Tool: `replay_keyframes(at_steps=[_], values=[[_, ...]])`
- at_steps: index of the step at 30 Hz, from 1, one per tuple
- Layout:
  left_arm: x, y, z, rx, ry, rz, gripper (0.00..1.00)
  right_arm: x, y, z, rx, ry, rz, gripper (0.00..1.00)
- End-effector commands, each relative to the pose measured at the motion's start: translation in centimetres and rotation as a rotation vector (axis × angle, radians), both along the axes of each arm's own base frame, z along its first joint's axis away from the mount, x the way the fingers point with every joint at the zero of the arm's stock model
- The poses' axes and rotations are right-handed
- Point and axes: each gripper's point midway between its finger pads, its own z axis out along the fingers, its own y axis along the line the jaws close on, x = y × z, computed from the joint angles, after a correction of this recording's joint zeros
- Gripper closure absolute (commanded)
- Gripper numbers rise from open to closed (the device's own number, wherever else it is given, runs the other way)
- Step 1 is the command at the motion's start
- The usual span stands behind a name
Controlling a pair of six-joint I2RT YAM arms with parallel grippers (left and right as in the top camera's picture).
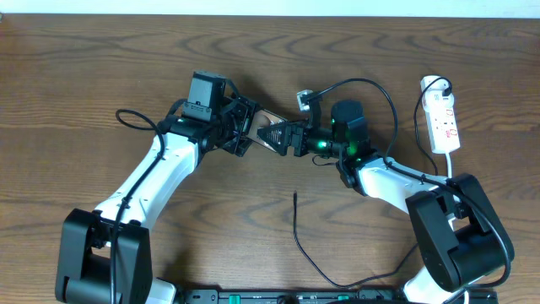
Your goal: Plug charger to phone and switch on socket
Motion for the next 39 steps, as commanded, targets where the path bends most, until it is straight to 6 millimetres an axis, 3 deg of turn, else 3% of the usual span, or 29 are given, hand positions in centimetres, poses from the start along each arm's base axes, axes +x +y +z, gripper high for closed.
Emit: replay_keyframes(at_steps=[1, 9, 20, 39], values=[[0.2, -0.1, 1.3, -0.01, -0.029, 0.013, 0.93, 0.2, 0.3, -0.3, -0.017, -0.006, -0.018, 0.09], [-0.1, -0.9, 1.3, -0.013, -0.028, -0.003, 0.93, 0.4, 0.3, -0.4, -0.023, -0.009, -0.032, 0.2], [-0.3, -1.2, 1.3, -0.013, -0.027, -0.013, 0.92, 0.5, 0.3, -0.4, -0.028, -0.012, -0.041, 0.25], [-0.7, -2.1, 1.4, -0.014, -0.031, -0.035, 0.93, 0.6, 0.4, -0.5, -0.034, -0.014, -0.05, 0.69]])
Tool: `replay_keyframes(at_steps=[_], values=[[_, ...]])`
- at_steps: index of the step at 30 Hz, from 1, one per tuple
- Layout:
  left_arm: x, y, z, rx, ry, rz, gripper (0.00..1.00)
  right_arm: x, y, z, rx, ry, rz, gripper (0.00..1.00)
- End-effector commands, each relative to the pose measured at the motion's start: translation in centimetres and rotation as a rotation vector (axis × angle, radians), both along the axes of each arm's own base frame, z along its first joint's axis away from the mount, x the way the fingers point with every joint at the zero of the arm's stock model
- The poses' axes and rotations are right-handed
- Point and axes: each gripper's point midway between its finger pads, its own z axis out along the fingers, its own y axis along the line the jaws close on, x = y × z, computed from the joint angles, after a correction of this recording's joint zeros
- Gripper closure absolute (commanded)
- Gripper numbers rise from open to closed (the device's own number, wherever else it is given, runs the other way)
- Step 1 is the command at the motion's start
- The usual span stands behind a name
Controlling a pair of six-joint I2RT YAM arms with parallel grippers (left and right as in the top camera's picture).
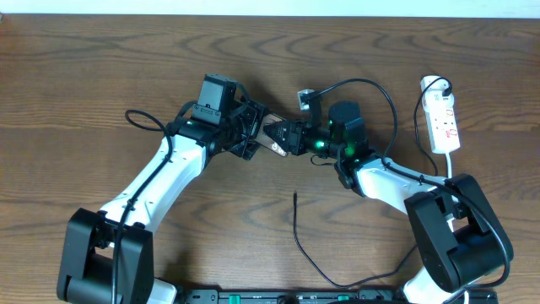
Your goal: Plug charger to phone and switch on socket
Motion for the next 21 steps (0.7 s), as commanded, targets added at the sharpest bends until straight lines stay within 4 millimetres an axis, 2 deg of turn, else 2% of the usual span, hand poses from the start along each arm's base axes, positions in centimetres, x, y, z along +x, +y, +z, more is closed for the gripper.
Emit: replay_keyframes(at_steps=[1, 4, 6, 11, 13, 14, 16, 19, 21], values=[[0.2, -0.4, 1.4, -0.01, -0.043, -0.007, 0.93, -0.2, 0.5, -0.1, -0.007, -0.008, 0.01, 0.72], [0.2, -0.8, 1.6, -0.013, -0.052, -0.017, 0.93, -0.2, 0.5, -0.1, -0.007, -0.008, 0.01, 0.82], [0.2, -0.8, 1.5, -0.004, -0.059, -0.013, 0.93, -0.2, 0.5, -0.1, -0.007, -0.008, 0.01, 0.97], [0.3, -0.8, 1.5, 0.005, -0.062, -0.008, 0.91, -0.2, 0.5, -0.1, -0.006, -0.008, 0.01, 0.99], [0.4, -0.6, 1.4, 0.013, -0.065, -0.001, 0.62, -0.2, 0.5, -0.1, -0.007, -0.008, 0.01, 0.99], [0.5, -0.5, 1.4, 0.018, -0.067, 0.003, 0.33, -0.2, 0.5, -0.1, -0.007, -0.007, 0.01, 0.99], [0.5, -0.5, 1.4, 0.018, -0.067, 0.002, 0.11, -0.2, 0.5, -0.2, -0.01, -0.002, 0.008, 0.99], [0.3, -0.8, 1.5, 0.003, -0.062, -0.01, 0.1, 0.2, -0.1, -0.6, -0.018, 0.012, -0.008, 0.99], [0.2, -1.7, 2.4, -0.062, -0.072, -0.054, 0.1, 0.8, -1.0, -0.7, -0.021, 0.018, -0.033, 0.99]])
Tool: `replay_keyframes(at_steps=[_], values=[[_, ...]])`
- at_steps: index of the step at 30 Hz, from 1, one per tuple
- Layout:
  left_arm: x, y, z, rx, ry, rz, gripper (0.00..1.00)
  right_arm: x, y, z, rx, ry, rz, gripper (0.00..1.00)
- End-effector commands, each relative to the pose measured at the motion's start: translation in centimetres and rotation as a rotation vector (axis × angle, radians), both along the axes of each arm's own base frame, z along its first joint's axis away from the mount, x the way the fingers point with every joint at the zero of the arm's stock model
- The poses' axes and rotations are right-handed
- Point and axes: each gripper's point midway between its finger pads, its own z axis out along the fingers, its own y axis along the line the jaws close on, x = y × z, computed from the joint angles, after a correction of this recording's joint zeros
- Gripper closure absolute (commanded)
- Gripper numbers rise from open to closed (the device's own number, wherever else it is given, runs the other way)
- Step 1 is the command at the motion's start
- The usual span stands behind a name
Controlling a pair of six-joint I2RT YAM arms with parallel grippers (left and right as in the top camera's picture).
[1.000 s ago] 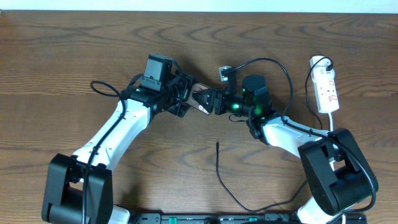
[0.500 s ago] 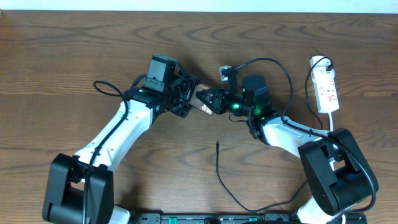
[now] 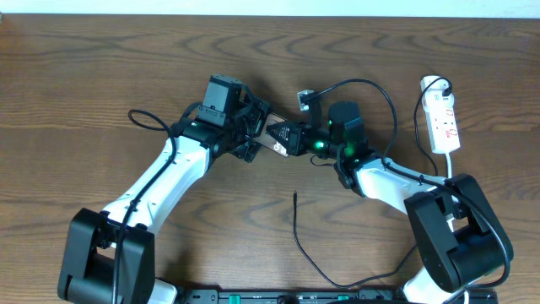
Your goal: Plug charger to phone and switch on socket
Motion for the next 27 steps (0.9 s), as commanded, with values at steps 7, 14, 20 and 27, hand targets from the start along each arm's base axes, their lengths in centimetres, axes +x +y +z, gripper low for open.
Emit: replay_keyframes(at_steps=[7, 14, 20, 27], values=[[0.1, -2.6, 7.0, -0.336, -0.15, -0.249, 0.09, 3.8, -6.3, -1.0, 0.033, 0.141, -0.194, 0.99], [0.6, -1.1, 8.9, -0.403, -0.245, -0.331, 0.09, 5.2, -9.2, -0.7, 0.332, 0.621, -0.439, 0.99], [3.1, 1.8, 7.8, -0.246, -0.36, -0.273, 0.09, 4.8, -6.2, 4.1, 0.601, 0.826, -0.358, 0.99], [4.2, 2.9, 7.2, -0.211, -0.32, -0.157, 0.09, 4.0, -2.1, 10.0, 0.79, 0.757, -0.258, 0.99]])
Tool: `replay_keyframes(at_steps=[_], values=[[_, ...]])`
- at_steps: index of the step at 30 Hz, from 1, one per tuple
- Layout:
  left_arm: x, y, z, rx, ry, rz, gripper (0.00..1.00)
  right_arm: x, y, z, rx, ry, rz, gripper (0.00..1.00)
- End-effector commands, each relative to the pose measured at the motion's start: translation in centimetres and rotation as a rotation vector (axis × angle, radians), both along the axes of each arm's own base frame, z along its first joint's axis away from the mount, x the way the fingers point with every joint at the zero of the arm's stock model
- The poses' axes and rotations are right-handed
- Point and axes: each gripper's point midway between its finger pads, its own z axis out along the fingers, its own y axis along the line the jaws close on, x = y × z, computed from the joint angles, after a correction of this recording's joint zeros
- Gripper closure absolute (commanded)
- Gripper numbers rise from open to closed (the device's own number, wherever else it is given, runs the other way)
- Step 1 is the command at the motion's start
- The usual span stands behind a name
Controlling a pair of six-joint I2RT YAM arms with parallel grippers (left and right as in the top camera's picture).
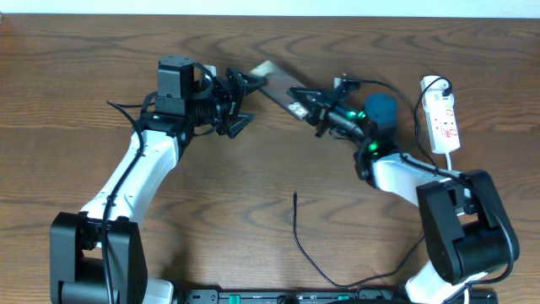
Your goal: Plug charger to phone and switch on socket
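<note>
The phone is a dark flat slab lying slantwise at the back middle of the table. My right gripper is shut on its lower right end, where a small pale connector shows. The charger cable loops from behind that gripper to the white socket strip at the far right. My left gripper is open just left of the phone, with nothing between its fingers. Whether the connector sits in the phone's port cannot be told.
A loose black cable runs from the middle of the table toward the front edge. A plug is seated at the far end of the socket strip. Both arm bases stand at the front corners.
Both grippers moved toward the back of the table. The left one went left and now stands open, apart from the phone. The right gripper shifted right with the phone, which now lies stretched out slantwise.
At first the two grippers faced each other at mid-table with the phone between them, in the right gripper. Over the following two moments the left gripper closed in on it. Now the left gripper is back and open, and the right gripper has the phone further back.
</note>
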Motion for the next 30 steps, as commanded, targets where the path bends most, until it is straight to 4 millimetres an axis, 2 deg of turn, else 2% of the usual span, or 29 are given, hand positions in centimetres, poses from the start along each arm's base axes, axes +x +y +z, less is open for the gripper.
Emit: replay_keyframes(at_steps=[1, 4, 9, 16, 17, 19, 21, 24, 30], values=[[1.1, 1.0, 0.8, 0.024, -0.012, 0.091, 0.09, -0.5, 2.0, 2.1, 0.112, 0.067, -0.003, 0.99], [2.2, 1.7, 1.1, 0.036, -0.036, 0.152, 0.09, -1.1, 3.6, 2.2, 0.122, 0.067, -0.014, 0.99], [3.6, 1.7, 2.9, 0.022, -0.142, 0.171, 0.09, -1.9, 5.0, 2.3, 0.124, 0.068, -0.006, 0.98], [4.1, 2.2, 2.8, 0.042, -0.15, 0.204, 0.09, -2.5, 6.0, 2.3, 0.125, 0.069, 0.002, 0.98], [4.1, 2.2, 2.8, 0.042, -0.15, 0.204, 0.12, -2.5, 6.0, 2.3, 0.125, 0.069, 0.004, 0.99], [4.1, 2.2, 2.8, 0.042, -0.15, 0.204, 0.2, -2.7, 6.2, 2.3, 0.125, 0.07, 0.008, 0.98], [4.1, 2.2, 2.8, 0.042, -0.15, 0.204, 0.33, -2.8, 6.4, 2.3, 0.125, 0.07, 0.012, 0.98], [4.1, 2.2, 2.8, 0.042, -0.15, 0.204, 0.42, -2.7, 6.3, 2.3, 0.126, 0.07, 0.006, 0.98], [4.2, 2.4, 2.8, 0.048, -0.152, 0.213, 0.87, -2.9, 6.7, 2.3, 0.126, 0.07, 0.007, 0.98]])
